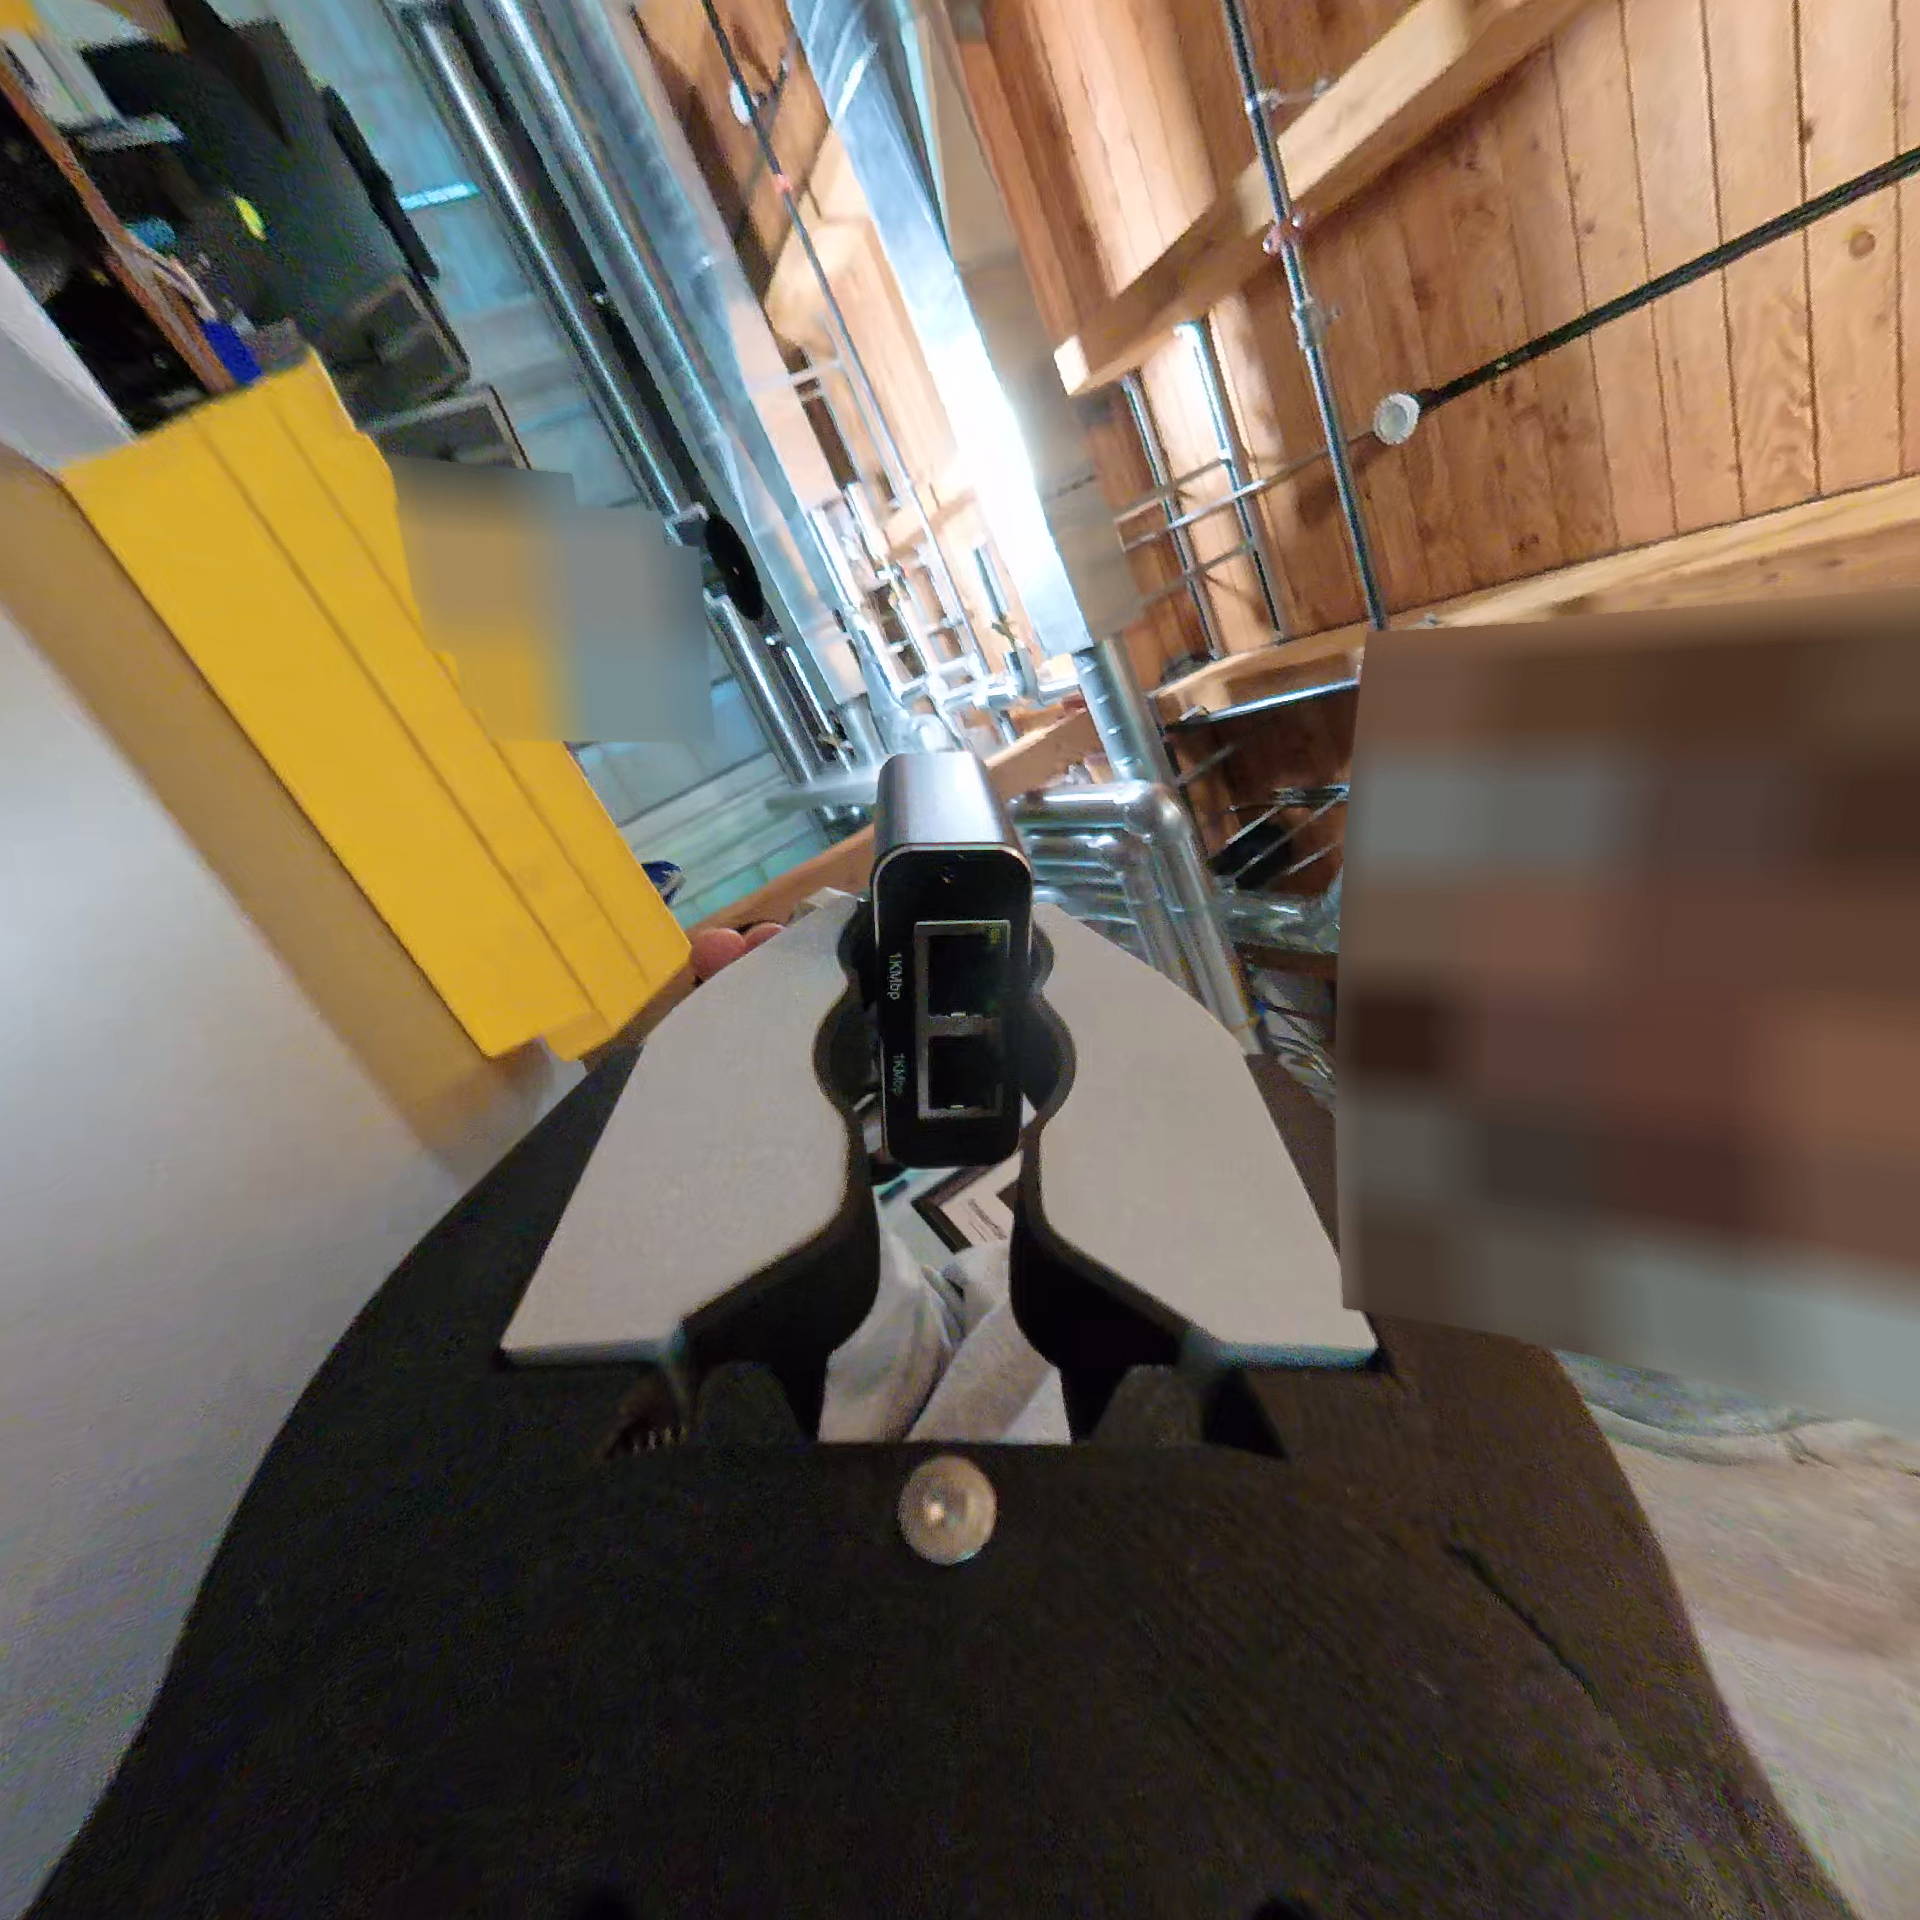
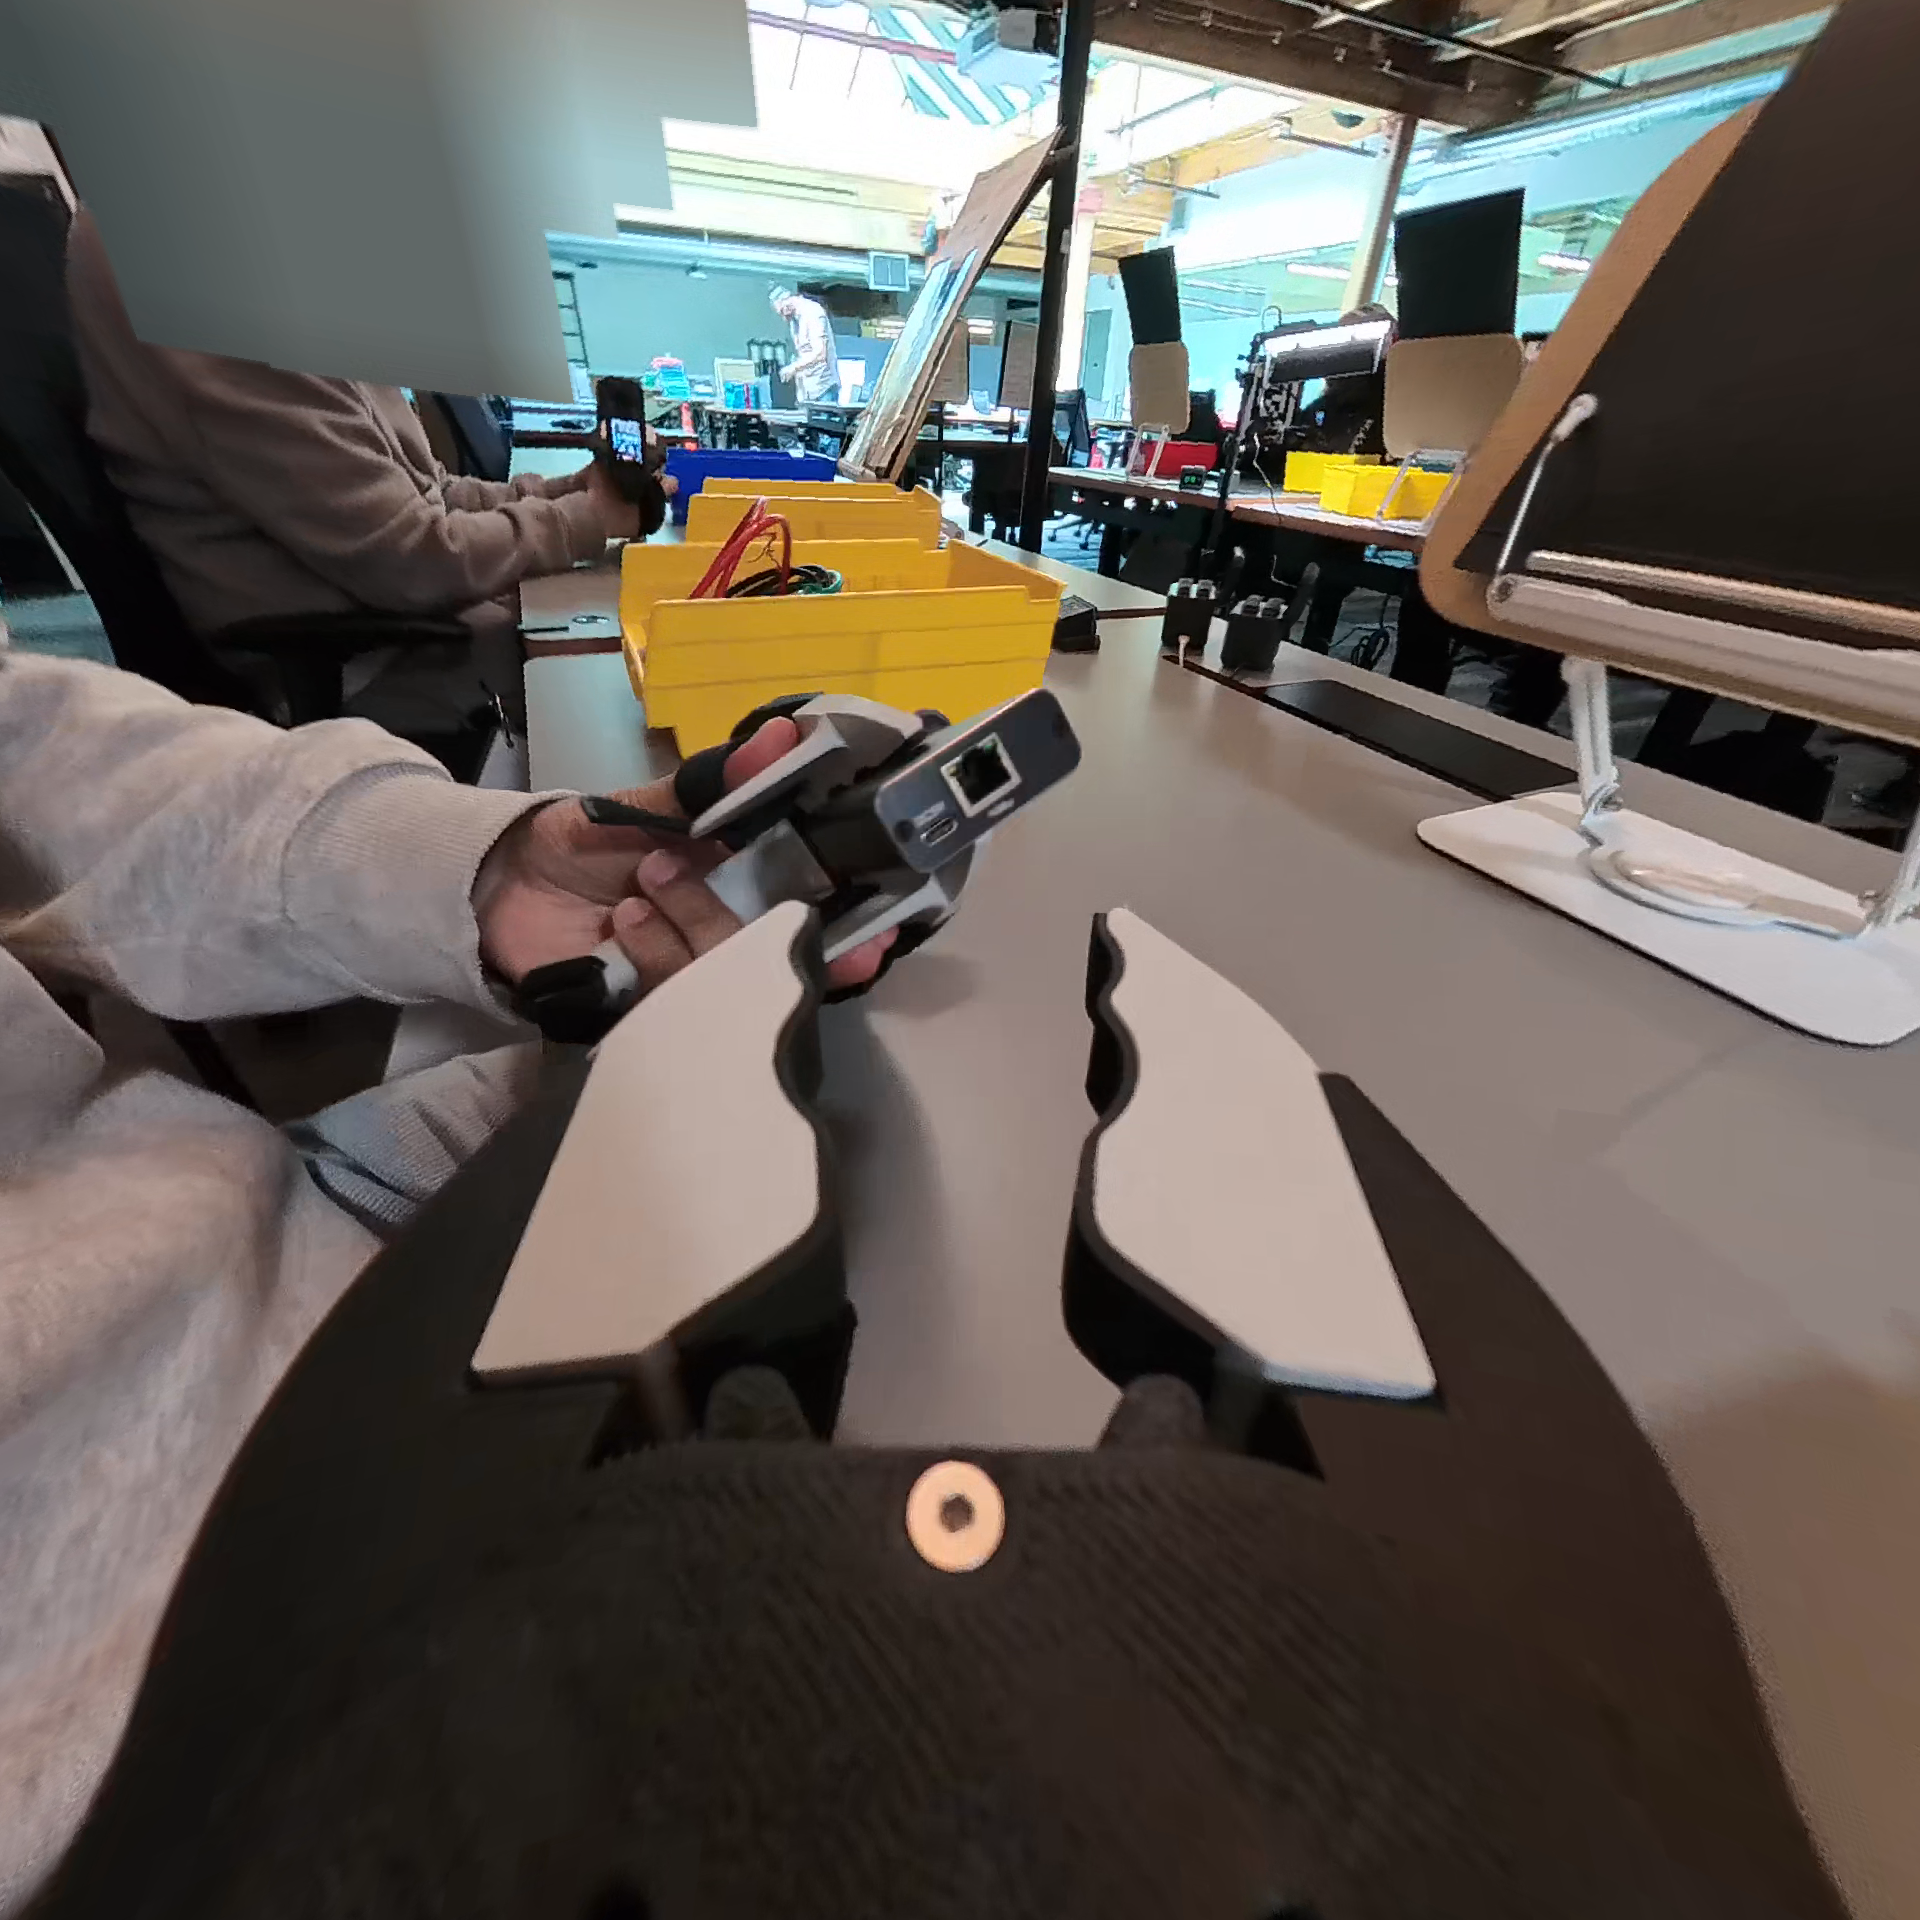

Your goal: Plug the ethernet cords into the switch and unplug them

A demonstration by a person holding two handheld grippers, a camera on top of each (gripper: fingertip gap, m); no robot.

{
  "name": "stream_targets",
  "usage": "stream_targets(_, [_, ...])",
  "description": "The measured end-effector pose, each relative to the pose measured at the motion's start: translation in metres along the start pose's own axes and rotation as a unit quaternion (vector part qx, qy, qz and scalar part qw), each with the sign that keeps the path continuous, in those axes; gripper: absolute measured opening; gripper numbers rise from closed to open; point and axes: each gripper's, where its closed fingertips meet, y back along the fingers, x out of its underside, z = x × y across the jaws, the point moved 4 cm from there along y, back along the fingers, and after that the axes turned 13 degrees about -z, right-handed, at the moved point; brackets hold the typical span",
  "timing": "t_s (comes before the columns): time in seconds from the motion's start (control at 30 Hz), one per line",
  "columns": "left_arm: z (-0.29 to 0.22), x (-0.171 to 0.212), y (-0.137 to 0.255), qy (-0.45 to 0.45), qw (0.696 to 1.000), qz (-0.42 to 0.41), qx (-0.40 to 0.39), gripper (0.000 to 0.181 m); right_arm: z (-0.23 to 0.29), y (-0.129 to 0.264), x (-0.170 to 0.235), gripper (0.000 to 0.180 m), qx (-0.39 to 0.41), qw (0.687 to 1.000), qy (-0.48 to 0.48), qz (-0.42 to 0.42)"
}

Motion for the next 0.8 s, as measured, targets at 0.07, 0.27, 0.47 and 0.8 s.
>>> stream_targets(0.07, [0.000,-0.012,0.005,-0.041,0.999,-0.015,-0.017,0.024,-0.001,0.000,0.001,0.045,0.004,1.000,-0.016,0.003])
stream_targets(0.27, [-0.001,-0.037,0.016,-0.119,0.991,-0.029,-0.049,0.023,-0.004,-0.017,0.001,0.007,0.022,1.000,0.011,0.019])
stream_targets(0.47, [0.002,-0.057,0.027,-0.149,0.986,-0.032,-0.073,0.024,0.005,-0.089,-0.036,0.000,-0.025,0.996,0.090,0.006])
stream_targets(0.8, [0.000,-0.081,0.037,-0.200,0.975,-0.036,-0.087,0.024,0.074,-0.285,-0.068,0.010,-0.243,0.968,-0.038,0.038])
